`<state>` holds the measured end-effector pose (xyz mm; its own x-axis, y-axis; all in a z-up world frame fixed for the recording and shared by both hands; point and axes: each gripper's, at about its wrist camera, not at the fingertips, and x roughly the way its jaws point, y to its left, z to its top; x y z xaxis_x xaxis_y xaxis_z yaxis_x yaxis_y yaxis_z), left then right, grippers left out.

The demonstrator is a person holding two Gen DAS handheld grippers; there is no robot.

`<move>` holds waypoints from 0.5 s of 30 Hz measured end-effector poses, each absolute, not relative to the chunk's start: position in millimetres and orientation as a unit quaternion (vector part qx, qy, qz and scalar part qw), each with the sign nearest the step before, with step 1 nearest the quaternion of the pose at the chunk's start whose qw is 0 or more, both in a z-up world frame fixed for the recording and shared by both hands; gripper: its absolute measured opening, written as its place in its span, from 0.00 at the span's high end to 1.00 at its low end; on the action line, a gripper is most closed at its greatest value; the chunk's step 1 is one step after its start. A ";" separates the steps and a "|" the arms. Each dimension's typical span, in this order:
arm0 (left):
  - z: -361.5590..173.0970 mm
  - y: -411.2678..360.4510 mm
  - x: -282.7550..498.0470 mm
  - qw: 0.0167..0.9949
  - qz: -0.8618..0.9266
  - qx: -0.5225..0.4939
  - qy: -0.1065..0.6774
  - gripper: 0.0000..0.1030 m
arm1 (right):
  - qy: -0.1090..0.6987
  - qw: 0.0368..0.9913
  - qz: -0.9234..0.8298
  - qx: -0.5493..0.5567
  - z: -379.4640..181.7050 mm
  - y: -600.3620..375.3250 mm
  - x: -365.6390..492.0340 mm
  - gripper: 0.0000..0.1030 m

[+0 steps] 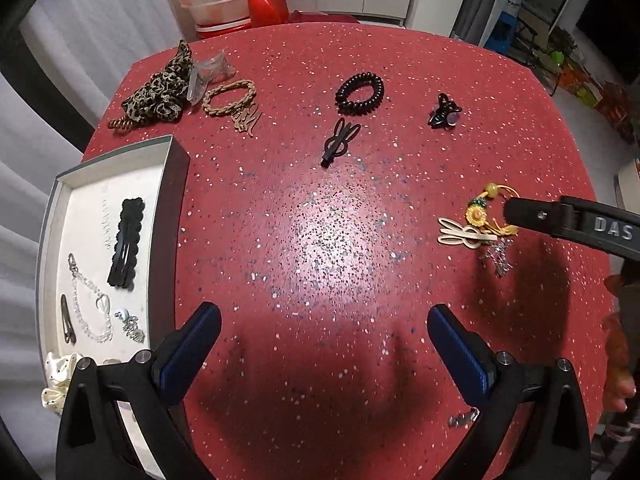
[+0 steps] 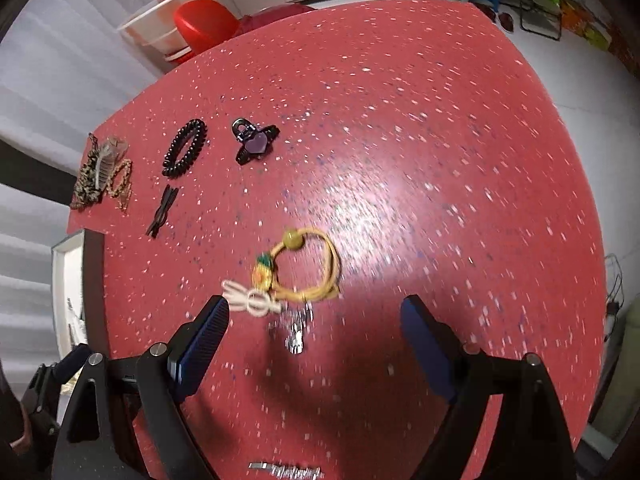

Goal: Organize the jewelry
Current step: 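Grasp the yellow sunflower hair tie with the right tool while the left tool grasps the black claw clip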

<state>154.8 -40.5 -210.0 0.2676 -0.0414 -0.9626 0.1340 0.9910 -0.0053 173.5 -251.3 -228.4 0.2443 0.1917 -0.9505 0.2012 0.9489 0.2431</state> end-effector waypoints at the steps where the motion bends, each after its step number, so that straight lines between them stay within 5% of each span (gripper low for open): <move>1: -211.8 -40.3 155.9 0.795 -0.053 0.038 0.603 0.00 | 0.616 0.773 -0.001 0.154 -230.6 -249.6 176.8 0.13; 10: -219.2 -30.1 168.7 0.802 -0.035 0.029 0.596 0.00 | 0.619 0.780 0.001 0.091 -246.2 -224.8 192.3 0.15; 15: -219.5 -29.8 184.7 0.807 -0.035 0.026 0.588 0.00 | 0.614 0.787 -0.011 0.066 -248.7 -217.8 193.3 0.27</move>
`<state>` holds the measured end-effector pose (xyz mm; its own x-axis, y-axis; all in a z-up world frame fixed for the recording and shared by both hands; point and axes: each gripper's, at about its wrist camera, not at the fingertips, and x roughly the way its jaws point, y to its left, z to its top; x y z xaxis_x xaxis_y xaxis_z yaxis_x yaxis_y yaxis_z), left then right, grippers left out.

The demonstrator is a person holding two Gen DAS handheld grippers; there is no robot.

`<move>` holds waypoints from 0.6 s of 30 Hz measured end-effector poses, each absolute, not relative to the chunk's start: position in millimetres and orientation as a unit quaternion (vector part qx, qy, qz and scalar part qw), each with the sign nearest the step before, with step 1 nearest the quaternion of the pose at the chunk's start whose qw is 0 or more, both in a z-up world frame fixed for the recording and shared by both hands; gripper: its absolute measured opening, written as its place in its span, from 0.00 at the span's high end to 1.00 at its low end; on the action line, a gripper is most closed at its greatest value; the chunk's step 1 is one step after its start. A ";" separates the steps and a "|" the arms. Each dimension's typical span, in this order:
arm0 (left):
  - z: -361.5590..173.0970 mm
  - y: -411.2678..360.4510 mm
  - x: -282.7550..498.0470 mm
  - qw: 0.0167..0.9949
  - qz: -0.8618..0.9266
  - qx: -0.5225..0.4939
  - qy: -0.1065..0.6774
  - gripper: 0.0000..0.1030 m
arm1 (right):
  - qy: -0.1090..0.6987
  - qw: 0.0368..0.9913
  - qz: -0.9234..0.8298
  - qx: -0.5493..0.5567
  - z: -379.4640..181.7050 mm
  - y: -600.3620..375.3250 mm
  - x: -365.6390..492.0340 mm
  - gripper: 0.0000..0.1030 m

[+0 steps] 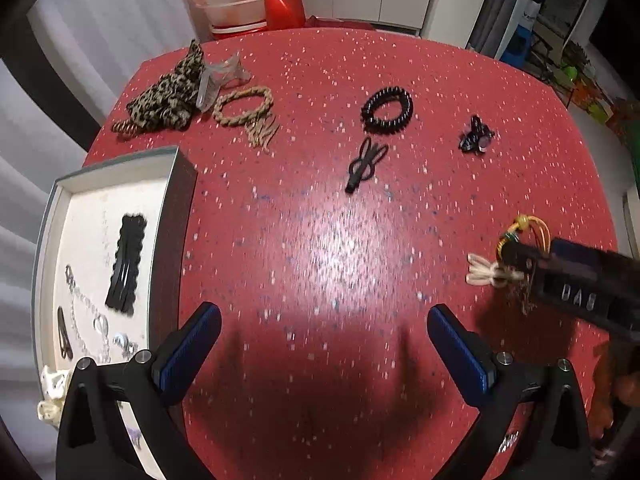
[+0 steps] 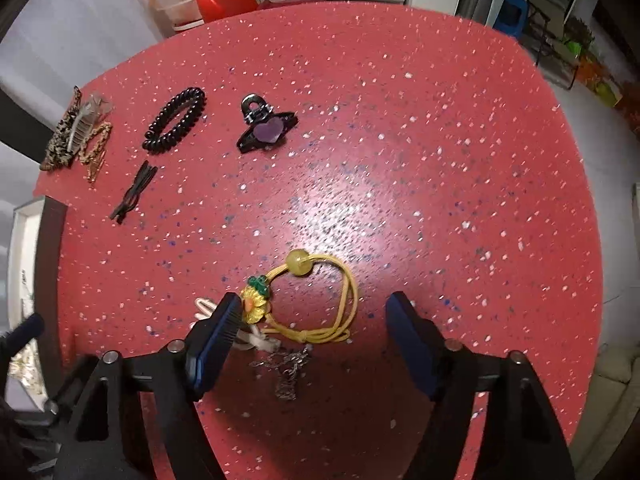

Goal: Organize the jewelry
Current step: 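Grasp the yellow sunflower hair tie with the right tool while the left tool grasps the black claw clip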

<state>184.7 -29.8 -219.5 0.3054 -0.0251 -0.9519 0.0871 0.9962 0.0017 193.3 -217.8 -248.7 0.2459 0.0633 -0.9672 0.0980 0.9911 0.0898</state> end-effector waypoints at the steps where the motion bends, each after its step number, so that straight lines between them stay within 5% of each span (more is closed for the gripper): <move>1: -219.0 -30.9 188.4 0.809 -0.036 0.026 0.586 0.00 | 0.611 0.789 -0.011 0.064 -247.6 -216.3 193.0 0.29; 7: -213.6 -43.4 216.4 0.821 -0.055 0.017 0.568 0.00 | 0.596 0.799 -0.013 0.078 -242.9 -217.8 192.3 0.47; 15: -209.4 -88.5 255.8 0.827 -0.121 0.014 0.548 0.05 | 0.579 0.807 0.003 0.118 -239.0 -231.0 181.6 0.84; 18: -211.7 -110.5 268.9 0.826 -0.150 0.017 0.543 0.05 | 0.574 0.807 0.006 0.137 -240.5 -238.8 175.2 0.85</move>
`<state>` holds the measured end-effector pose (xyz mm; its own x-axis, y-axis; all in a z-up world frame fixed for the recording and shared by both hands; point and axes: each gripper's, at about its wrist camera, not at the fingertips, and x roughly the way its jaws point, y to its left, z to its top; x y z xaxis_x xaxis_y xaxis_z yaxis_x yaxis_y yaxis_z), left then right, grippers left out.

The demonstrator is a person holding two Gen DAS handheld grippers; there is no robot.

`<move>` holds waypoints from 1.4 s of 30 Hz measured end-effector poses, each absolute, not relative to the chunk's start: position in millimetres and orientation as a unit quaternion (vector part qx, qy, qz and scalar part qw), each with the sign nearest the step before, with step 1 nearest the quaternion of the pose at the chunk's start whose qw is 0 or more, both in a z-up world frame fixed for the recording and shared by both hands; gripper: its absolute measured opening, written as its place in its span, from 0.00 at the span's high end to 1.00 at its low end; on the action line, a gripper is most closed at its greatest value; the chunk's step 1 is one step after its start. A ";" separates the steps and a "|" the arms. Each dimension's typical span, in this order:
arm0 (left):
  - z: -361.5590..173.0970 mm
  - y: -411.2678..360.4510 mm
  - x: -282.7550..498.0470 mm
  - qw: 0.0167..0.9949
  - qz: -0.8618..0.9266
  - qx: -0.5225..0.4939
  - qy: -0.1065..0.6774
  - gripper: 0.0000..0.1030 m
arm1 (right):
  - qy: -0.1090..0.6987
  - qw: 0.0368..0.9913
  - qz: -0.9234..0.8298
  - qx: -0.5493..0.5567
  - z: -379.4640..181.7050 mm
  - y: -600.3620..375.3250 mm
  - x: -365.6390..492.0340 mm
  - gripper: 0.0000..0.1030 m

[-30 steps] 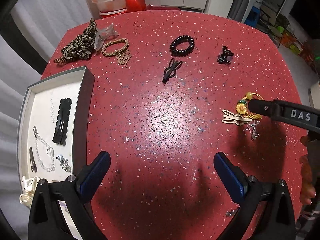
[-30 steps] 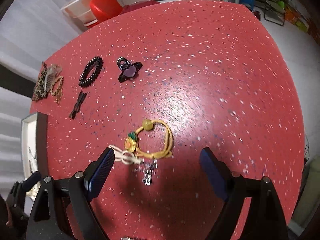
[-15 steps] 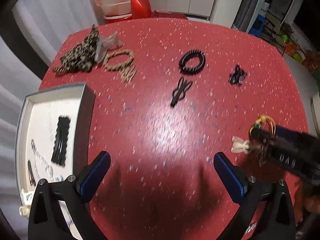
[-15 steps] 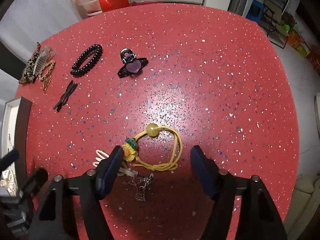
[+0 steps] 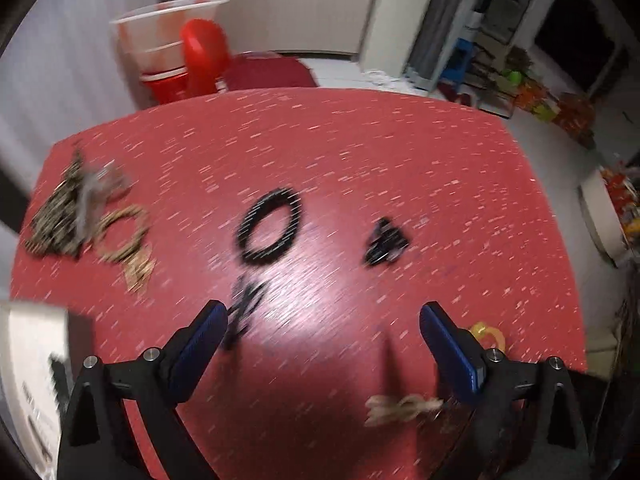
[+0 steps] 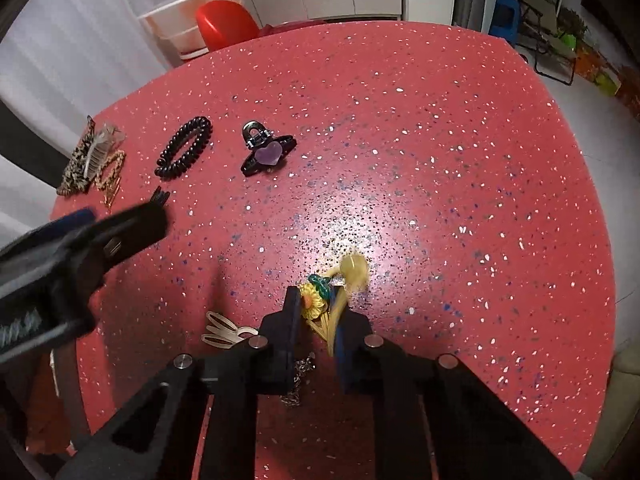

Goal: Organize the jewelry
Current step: 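Grasp the yellow sunflower hair tie with the right tool while the left tool grasps the black claw clip, then carry the claw clip in the left tool and the yellow hair tie in the right tool over the tray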

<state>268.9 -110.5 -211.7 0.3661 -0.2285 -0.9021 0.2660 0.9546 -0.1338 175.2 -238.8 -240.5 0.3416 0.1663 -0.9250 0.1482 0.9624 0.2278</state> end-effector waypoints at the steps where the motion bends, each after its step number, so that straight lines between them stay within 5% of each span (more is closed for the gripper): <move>1: -212.5 -117.2 273.5 0.826 -0.158 0.019 0.541 0.05 | 0.572 0.807 0.007 0.144 -240.5 -241.2 173.9 0.85; 6: -220.0 -149.6 295.5 0.823 -0.188 0.033 0.535 0.05 | 0.567 0.808 0.014 0.161 -242.1 -252.2 168.0 0.85; 11: -233.1 -166.3 310.9 0.814 -0.190 0.041 0.548 0.25 | 0.564 0.807 0.016 0.172 -244.3 -256.7 164.4 0.85; 15: -238.0 -170.1 311.2 0.811 -0.190 0.047 0.552 0.52 | 0.563 0.807 0.017 0.176 -244.8 -256.5 163.5 0.85; 16: -238.0 -171.1 310.6 0.812 -0.191 0.051 0.550 0.68 | 0.563 0.807 0.018 0.176 -245.1 -257.5 164.6 0.85; 42: -199.9 -104.1 204.5 0.803 -0.170 0.021 0.571 0.69 | 0.569 0.791 0.020 0.224 -223.8 -279.5 144.8 0.85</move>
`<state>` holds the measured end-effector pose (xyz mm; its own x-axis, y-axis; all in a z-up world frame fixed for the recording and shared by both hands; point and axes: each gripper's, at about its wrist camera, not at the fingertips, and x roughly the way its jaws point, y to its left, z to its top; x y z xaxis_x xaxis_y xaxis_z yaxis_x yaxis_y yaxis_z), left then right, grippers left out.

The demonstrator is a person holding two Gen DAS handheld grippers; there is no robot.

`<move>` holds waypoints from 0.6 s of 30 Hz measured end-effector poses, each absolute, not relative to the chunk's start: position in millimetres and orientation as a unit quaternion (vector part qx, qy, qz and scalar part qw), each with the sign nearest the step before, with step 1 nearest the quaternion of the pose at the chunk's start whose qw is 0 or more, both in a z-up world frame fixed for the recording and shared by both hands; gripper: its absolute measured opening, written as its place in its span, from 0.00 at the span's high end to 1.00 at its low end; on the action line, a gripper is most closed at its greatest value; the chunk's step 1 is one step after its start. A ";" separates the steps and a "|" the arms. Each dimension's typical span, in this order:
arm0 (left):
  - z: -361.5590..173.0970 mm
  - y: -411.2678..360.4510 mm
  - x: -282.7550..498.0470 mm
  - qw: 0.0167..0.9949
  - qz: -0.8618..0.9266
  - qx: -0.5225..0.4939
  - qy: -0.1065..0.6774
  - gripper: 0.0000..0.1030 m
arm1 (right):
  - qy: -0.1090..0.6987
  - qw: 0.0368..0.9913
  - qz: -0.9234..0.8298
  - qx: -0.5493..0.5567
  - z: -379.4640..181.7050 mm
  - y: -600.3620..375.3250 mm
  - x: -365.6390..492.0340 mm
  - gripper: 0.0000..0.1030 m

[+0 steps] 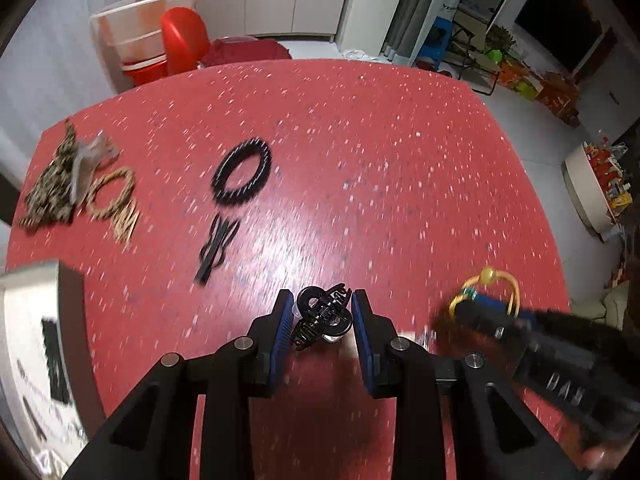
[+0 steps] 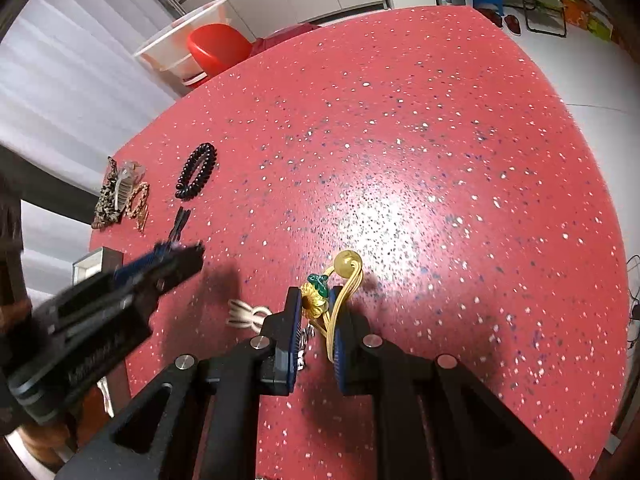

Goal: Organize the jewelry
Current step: 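Carry the claw clip in the left tool and the yellow hair tie in the right tool over the tray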

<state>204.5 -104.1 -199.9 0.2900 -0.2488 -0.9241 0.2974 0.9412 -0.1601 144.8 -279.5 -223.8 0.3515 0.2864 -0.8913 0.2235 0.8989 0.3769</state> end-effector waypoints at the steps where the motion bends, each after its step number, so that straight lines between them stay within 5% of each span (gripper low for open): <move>1: -198.0 -101.2 201.3 0.802 -0.169 0.020 0.572 0.69 | 0.570 0.791 0.019 0.224 -222.5 -279.0 144.3 0.85; 18: -158.3 -48.0 119.1 0.795 -0.142 0.012 0.590 0.69 | 0.586 0.782 0.014 0.211 -184.0 -264.5 93.9 0.85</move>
<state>119.1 -48.0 -158.3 0.2635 -0.2113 -0.9412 0.2386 0.9597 -0.1487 93.9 -264.5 -184.0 0.3133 0.2693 -0.9107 0.2247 0.9107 0.3466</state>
